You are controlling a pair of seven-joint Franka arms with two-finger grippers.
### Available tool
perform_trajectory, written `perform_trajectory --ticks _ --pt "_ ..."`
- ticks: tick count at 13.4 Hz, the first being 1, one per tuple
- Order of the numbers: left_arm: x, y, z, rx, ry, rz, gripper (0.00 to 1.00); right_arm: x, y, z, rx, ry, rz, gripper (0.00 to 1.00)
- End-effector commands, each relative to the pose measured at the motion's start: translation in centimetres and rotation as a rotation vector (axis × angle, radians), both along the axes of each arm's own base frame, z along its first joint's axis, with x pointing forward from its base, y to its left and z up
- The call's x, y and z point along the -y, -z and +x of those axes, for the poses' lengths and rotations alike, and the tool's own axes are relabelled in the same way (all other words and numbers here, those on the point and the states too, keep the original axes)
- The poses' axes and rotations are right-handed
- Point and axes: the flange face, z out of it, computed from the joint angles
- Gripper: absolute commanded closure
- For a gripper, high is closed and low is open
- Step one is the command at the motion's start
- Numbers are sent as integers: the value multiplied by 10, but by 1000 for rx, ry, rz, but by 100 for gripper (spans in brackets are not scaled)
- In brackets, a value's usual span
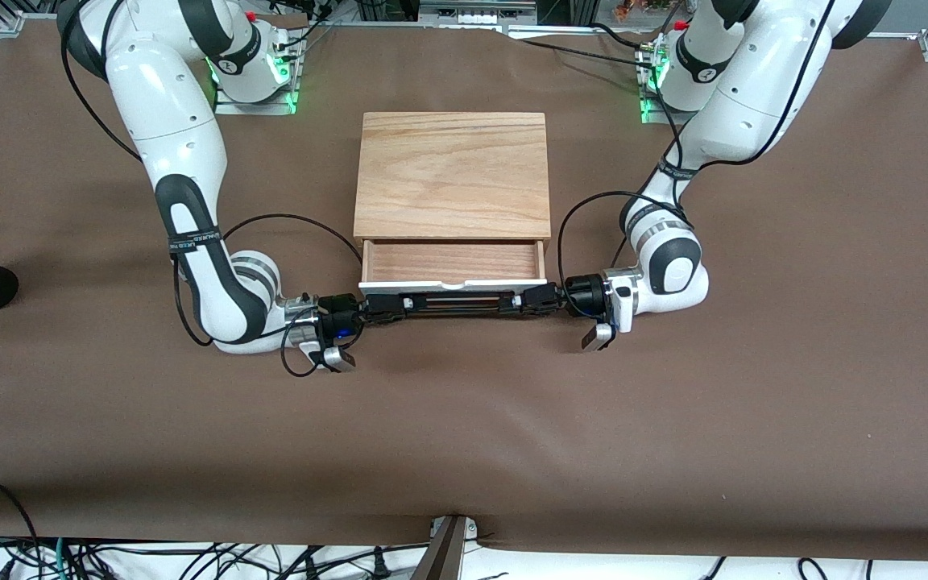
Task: Pull top drawer with both arms simultaneously
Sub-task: 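Pull the black handle outward with both grippers, sliding the drawer open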
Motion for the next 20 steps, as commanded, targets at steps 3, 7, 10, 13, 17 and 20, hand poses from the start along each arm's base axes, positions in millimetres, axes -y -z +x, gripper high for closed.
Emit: perform_trajectory --ticks 3,7,10,13,17,20 --pt "-41 -5 19 -26 -21 12 100 59 -16 44 -18 121 41 99" --pt "-42 -7 26 -26 -25 9 100 60 -15 44 -23 121 36 23" --pt "-44 -3 30 -25 -28 11 100 62 -16 40 1 64 -17 0" --pt "-44 1 25 -37 -27 12 100 70 -20 43 11 58 -34 0" --pt "-42 -2 20 -12 -14 -3 0 80 -40 46 -24 22 -101 0" --pt "-45 -5 20 -25 -16 -9 0 95 -72 50 -34 -17 -211 0"
